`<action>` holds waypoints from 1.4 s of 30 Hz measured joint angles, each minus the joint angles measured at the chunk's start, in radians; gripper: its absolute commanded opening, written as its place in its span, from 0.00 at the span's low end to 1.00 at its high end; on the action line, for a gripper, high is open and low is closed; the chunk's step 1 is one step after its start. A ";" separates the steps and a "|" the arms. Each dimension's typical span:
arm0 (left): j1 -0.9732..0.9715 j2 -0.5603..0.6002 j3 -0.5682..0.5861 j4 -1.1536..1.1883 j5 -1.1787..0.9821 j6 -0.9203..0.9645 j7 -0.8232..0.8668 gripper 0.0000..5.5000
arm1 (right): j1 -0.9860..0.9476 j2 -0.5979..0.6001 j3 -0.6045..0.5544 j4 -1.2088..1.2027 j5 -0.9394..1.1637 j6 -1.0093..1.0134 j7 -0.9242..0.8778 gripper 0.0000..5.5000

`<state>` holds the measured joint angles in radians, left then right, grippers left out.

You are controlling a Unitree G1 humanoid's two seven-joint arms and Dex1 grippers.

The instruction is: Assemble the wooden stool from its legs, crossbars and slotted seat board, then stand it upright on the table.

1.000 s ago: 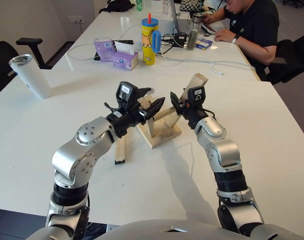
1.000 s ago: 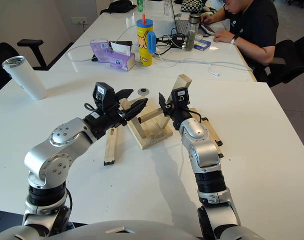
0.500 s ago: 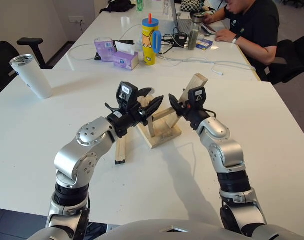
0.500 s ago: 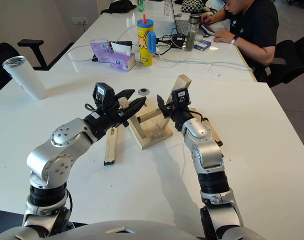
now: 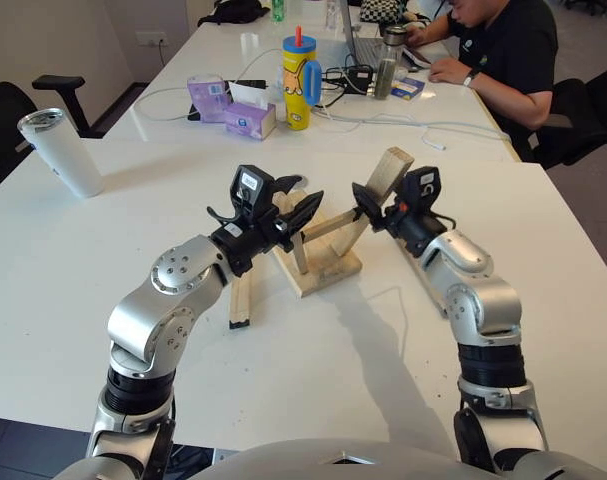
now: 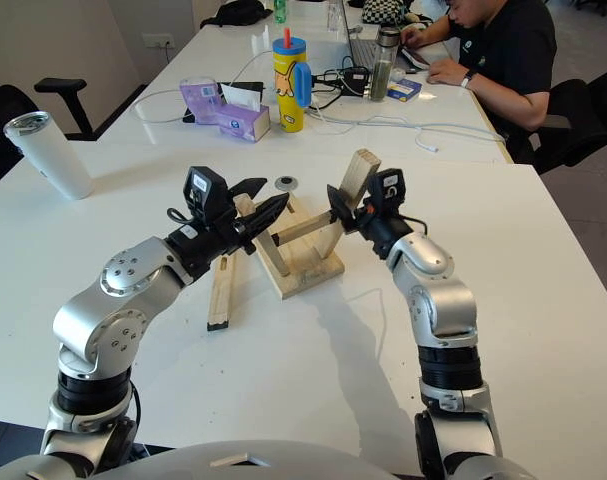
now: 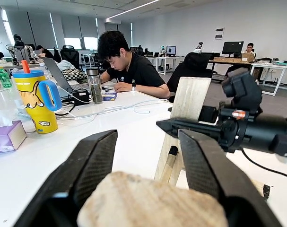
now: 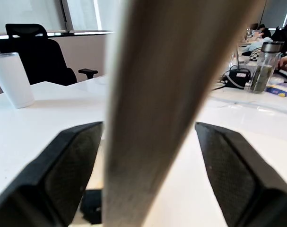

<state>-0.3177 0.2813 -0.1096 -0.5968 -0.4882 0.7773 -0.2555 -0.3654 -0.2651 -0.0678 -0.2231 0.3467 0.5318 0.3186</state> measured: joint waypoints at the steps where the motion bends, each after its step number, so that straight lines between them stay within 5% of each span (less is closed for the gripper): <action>1: 0.000 0.002 -0.001 0.000 0.001 -0.001 -0.001 0.40 | -0.024 -0.009 -0.013 -0.012 0.023 0.000 0.012 0.65; 10: -0.002 0.014 -0.011 0.003 0.019 -0.013 -0.012 0.39 | -0.301 -0.026 -0.198 0.026 0.284 0.073 0.026 0.65; 18: -0.006 0.019 -0.024 0.010 0.025 -0.027 -0.020 0.39 | -0.677 -0.037 -0.438 0.538 0.453 0.153 -0.165 0.65; 27: -0.006 0.034 -0.024 0.022 0.066 -0.041 -0.018 0.36 | -0.312 -0.023 -0.221 0.146 0.544 0.400 -0.088 0.65; 42: 0.003 0.033 -0.026 0.022 0.078 -0.045 -0.015 0.36 | -0.267 -0.045 -0.110 0.033 0.412 0.330 -0.096 0.65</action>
<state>-0.3143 0.3140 -0.1357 -0.5744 -0.4100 0.7318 -0.2706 -0.6328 -0.3097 -0.1774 -0.1905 0.7586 0.8622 0.2227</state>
